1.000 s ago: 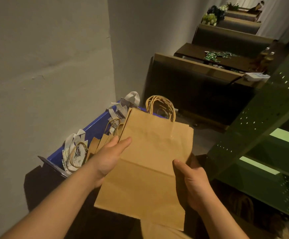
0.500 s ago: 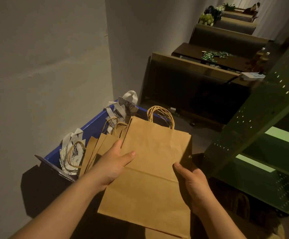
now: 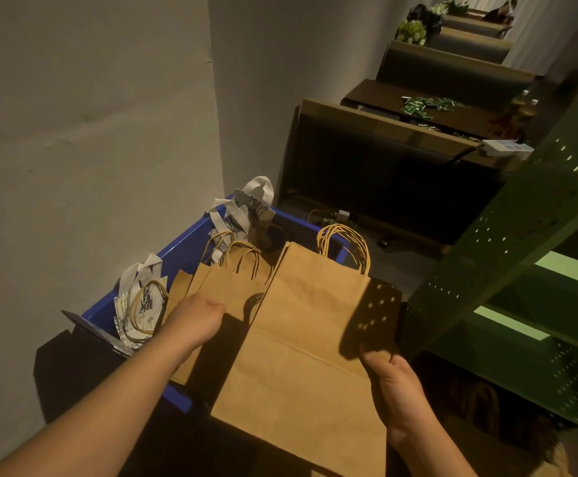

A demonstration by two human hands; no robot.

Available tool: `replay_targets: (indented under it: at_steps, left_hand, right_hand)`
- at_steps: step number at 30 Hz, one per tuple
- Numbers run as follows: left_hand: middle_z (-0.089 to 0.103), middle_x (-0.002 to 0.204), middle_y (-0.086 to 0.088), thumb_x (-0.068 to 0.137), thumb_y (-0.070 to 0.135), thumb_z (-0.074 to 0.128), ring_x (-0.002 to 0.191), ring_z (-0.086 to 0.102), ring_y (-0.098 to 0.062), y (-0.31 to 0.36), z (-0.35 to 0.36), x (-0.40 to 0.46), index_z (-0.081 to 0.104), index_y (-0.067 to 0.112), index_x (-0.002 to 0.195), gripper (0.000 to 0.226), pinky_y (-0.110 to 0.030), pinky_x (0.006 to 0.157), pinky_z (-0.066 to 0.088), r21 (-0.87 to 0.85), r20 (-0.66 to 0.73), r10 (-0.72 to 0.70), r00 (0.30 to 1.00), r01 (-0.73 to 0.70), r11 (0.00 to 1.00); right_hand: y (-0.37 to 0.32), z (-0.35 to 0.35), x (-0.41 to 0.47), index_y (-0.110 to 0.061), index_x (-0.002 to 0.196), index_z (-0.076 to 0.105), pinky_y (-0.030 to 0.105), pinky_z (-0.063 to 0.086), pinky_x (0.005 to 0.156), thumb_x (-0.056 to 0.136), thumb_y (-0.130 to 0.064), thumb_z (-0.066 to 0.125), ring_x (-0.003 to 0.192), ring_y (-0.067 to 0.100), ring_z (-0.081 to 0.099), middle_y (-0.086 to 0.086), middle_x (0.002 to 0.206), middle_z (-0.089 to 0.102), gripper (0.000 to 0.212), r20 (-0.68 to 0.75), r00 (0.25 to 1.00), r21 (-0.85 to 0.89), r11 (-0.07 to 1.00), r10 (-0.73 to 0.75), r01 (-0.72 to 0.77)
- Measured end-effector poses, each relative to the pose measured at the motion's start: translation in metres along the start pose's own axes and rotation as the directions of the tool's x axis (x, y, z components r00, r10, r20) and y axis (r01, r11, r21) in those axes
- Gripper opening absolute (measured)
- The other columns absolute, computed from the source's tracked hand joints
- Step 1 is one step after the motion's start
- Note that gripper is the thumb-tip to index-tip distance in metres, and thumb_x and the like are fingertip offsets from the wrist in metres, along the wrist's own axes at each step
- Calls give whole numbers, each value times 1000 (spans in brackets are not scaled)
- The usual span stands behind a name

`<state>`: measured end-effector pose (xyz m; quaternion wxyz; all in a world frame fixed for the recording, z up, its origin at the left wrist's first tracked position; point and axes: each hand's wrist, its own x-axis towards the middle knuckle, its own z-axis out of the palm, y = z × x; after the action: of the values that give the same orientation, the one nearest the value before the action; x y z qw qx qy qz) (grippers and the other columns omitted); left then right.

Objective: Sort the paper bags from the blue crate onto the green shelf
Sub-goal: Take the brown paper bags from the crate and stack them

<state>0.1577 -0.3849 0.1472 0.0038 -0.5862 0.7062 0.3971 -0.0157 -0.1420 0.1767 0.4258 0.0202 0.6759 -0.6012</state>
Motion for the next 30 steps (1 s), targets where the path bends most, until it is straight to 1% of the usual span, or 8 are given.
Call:
replay_targets:
  at_steps: [2,4,8,12,18,22,27,30]
  left_hand:
    - [54,138,-10,105,40,43,122,50,-26,-9,4,10,55,13,132,40,-45,107,40,268,8,-29,1000,26,963]
    - [44,151,-13,104,45,40,137,39,-30,-18,10,17,44,10,145,54,-45,113,33,397,-9,-74,997,72,915]
    - [30,159,-17,104,49,41,142,32,-36,-27,18,16,25,9,157,68,-46,114,33,364,-19,-175,984,169,916]
    - [37,155,-20,101,46,47,138,40,-40,-27,16,21,31,10,153,66,-53,111,40,233,-46,-181,982,187,954]
    - [56,133,-15,101,30,55,100,55,-26,-28,10,21,35,9,154,60,-43,81,48,16,-118,-95,988,98,995]
    - [56,143,-14,103,31,54,118,56,-30,-21,9,20,40,11,155,57,-39,88,46,-45,-75,-68,995,65,997]
    - [49,153,-12,103,32,60,137,50,-32,-22,9,13,33,15,159,64,-46,105,46,-58,-70,-15,997,11,998]
    - [58,143,-7,103,30,58,126,58,-26,-21,4,7,40,19,155,55,-46,103,51,-31,-65,68,996,-70,997]
  right_hand:
    - [2,1,0,-2,105,60,37,45,67,95,-10,64,79,30,62,18,89,66,14,-6,1000,13,1000,5,-4]
    - [3,1,2,-3,104,61,38,46,72,93,-10,65,82,31,62,18,91,67,13,-26,1000,22,1000,-9,10]
    - [2,0,3,-3,102,60,41,48,73,93,-10,65,78,34,63,18,84,68,12,-22,1000,59,998,15,-14]
    - [2,-2,3,-3,106,59,41,50,70,93,-11,66,77,35,65,20,87,69,17,-39,999,64,998,30,-27]
    - [2,-1,0,-4,109,60,39,49,68,93,-12,66,78,35,67,20,88,70,18,-54,998,51,998,35,-32]
    - [0,0,-3,-3,108,60,36,44,65,95,-11,64,78,30,63,17,89,67,15,-43,999,31,999,27,-26]
    - [-1,2,-5,-7,110,62,33,41,66,96,-10,63,84,25,62,14,96,68,15,-34,999,33,999,9,-8]
    - [-1,3,-7,-8,111,62,31,41,67,96,-8,63,87,24,62,13,98,69,15,-30,1000,62,998,3,-1]
